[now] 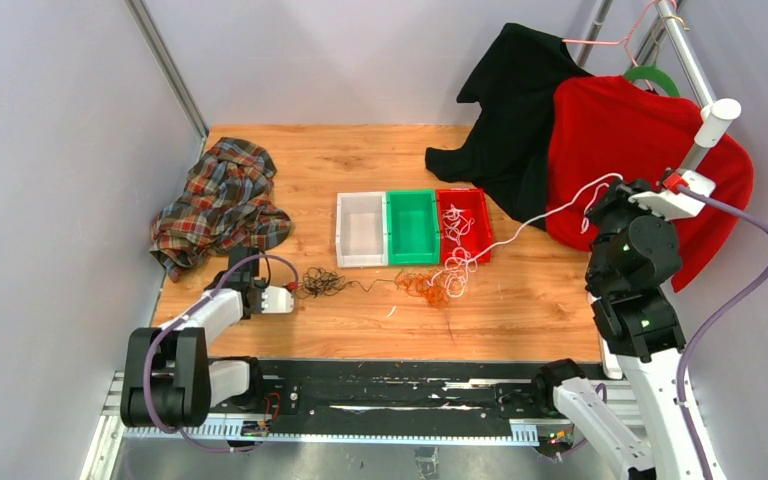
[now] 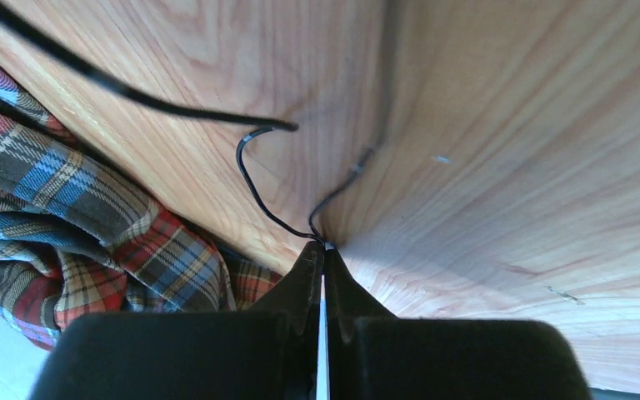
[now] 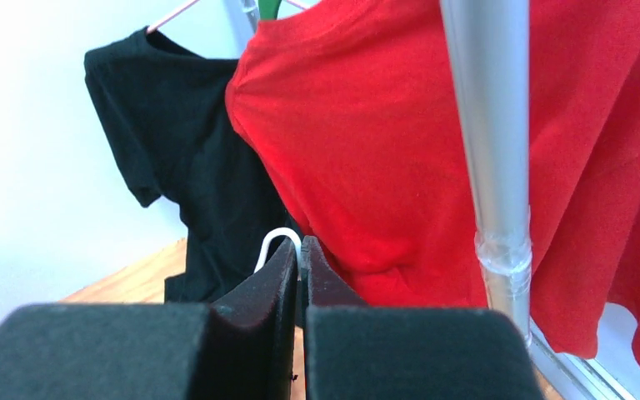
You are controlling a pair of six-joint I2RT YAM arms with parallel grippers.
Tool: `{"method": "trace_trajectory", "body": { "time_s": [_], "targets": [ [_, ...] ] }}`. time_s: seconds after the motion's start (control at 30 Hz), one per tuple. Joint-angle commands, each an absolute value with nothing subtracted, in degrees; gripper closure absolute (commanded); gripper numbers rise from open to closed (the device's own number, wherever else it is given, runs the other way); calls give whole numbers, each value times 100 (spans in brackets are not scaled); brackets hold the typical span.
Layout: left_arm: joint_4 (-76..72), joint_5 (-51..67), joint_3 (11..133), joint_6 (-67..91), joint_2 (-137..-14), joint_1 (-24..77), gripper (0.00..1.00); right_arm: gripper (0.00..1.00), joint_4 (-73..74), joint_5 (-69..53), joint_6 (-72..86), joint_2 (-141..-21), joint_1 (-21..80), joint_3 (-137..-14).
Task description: Untangle the cables
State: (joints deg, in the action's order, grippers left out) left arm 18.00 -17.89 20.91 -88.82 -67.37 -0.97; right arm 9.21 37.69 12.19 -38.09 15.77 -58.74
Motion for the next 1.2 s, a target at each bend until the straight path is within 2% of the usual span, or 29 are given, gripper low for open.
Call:
{"method": "trace_trajectory", "body": {
  "time_s": [0.0, 0.07, 0.1, 0.23, 0.3, 0.33, 0.47, 0.5, 0.57, 0.6, 0.63, 0.67, 0.77, 0.83, 0.9, 1.03, 1.13, 1.17],
  "targets": [
    [1476, -1901, 2273, -9041, -6937, -233, 99, 99, 706, 3464, 1135, -4012, 1358, -6290],
    [1710, -1678, 2390, -8920, -6840, -235, 99, 99, 530, 2854, 1203, -4069, 1361, -6396],
    [2047, -1472, 2550, -8801, -6769, -229, 96, 99, 452, 2320, 1248, -4130, 1354, -6444],
    [3816, -132, 3644, -7895, -6513, -186, 57, 99, 251, 482, 1849, -4427, 1361, -6735],
    [4655, 693, 4314, -7403, -6509, -167, 54, 99, 29, -319, 2222, -4570, 1377, -6799],
    [4982, 1085, 4609, -7152, -6531, -155, 56, 99, -56, -543, 2371, -4637, 1399, -6840],
    [5550, 2171, 5493, -6285, -6648, -88, 93, 99, -204, -806, 2479, -4764, 1651, -6967],
    [5617, 2339, 5617, -6163, -6657, -80, 97, 99, -163, -870, 2475, -4797, 1706, -6989],
    [5729, 2569, 5817, -5983, -6649, -51, 98, 99, 8, -970, 2448, -4841, 1815, -6996],
    [5782, 2628, 5897, -5865, -6638, -3, 93, 99, 32, -995, 2446, -4836, 1881, -6921],
    [5814, 2671, 5978, -5775, -6633, 38, 74, 99, 2, -1054, 2457, -4822, 1955, -6833],
    [5883, 2737, 6065, -5721, -6627, 92, 62, 99, -59, -1122, 2493, -4821, 2033, -6744],
    [6048, 3155, 6460, -5267, -6615, 279, 37, 99, -235, -1198, 2556, -4865, 2403, -6560],
    [6047, 3587, 6898, -4718, -6622, 507, 17, 99, -417, -1261, 2591, -4940, 2677, -6470],
    [6039, 4061, 7478, -4244, -6704, 816, 3, 99, -511, -1156, 2586, -5080, 3064, -6440],
    [5333, 4249, 8270, -2774, -6929, 1713, 2, 99, -736, -614, 2411, -5433, 3980, -6466],
    [3408, 3909, 7649, -1349, -6608, 2128, 2, 99, -911, -230, 2428, -5700, 4491, -6595],
    [2256, 3888, 7246, -897, -6399, 2224, 2, 99, -1008, -159, 2457, -5781, 4594, -6621]
  ]
}}
